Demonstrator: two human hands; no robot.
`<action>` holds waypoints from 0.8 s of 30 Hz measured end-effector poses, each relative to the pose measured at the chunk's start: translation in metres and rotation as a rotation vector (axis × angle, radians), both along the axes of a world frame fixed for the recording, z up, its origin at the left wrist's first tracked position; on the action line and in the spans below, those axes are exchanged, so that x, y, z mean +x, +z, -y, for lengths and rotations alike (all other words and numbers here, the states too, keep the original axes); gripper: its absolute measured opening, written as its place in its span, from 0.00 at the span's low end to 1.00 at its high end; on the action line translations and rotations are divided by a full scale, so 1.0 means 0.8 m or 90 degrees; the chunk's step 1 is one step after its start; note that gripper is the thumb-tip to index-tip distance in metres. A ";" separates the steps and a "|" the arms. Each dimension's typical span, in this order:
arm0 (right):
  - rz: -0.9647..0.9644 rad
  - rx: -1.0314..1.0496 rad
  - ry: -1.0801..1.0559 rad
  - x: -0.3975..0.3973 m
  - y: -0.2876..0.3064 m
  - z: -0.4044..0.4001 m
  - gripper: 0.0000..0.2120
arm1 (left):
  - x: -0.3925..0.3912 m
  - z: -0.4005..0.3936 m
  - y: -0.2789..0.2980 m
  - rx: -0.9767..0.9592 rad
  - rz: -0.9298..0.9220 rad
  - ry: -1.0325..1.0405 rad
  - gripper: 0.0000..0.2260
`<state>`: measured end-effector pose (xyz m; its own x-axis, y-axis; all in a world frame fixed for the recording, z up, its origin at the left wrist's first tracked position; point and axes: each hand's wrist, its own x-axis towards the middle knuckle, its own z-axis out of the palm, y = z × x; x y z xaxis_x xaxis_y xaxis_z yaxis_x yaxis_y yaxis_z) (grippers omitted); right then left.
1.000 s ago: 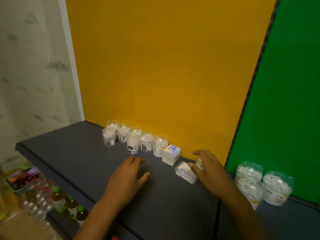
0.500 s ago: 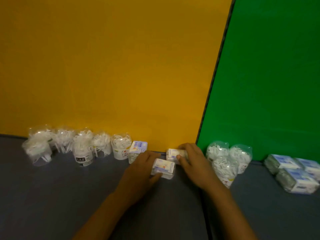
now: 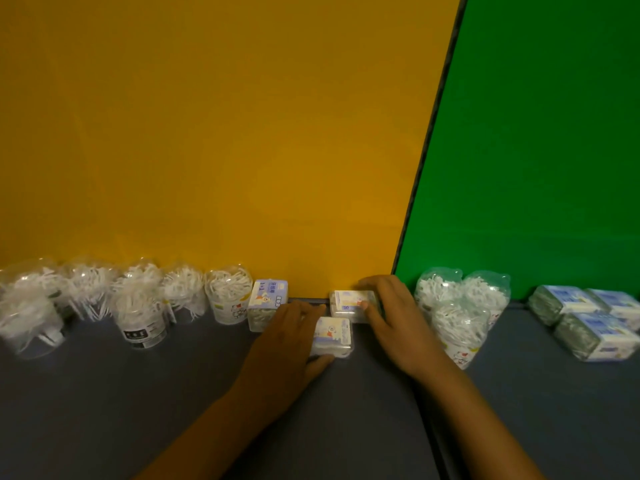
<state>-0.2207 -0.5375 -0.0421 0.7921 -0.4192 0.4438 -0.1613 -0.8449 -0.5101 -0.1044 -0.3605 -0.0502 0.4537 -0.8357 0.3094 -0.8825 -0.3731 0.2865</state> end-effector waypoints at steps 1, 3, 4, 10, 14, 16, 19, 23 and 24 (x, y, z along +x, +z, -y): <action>0.001 -0.006 0.001 0.000 -0.001 0.000 0.11 | 0.000 0.000 0.000 0.011 -0.012 0.002 0.34; 0.002 -0.015 -0.005 0.001 -0.005 0.000 0.12 | -0.001 0.002 -0.003 -0.018 0.004 -0.001 0.36; 0.002 -0.017 -0.015 0.001 -0.006 0.001 0.12 | -0.002 0.003 -0.002 -0.069 0.037 -0.007 0.35; -0.032 -0.034 -0.089 -0.001 -0.015 0.004 0.21 | 0.021 -0.005 0.017 -0.285 -0.043 -0.046 0.31; -0.064 -0.034 -0.092 0.002 -0.020 0.002 0.26 | 0.038 -0.014 0.033 -0.381 -0.082 -0.035 0.30; -0.064 -0.035 -0.087 0.005 -0.021 0.000 0.27 | 0.042 -0.018 0.041 -0.405 -0.090 -0.034 0.29; -0.071 -0.039 -0.073 0.007 -0.021 -0.002 0.28 | 0.049 -0.021 0.044 -0.415 -0.104 -0.041 0.29; -0.087 -0.036 -0.060 0.006 -0.018 -0.006 0.29 | 0.053 -0.020 0.039 -0.436 -0.144 -0.041 0.29; -0.087 -0.033 -0.059 0.007 -0.016 -0.007 0.29 | 0.053 -0.020 0.039 -0.444 -0.154 -0.037 0.30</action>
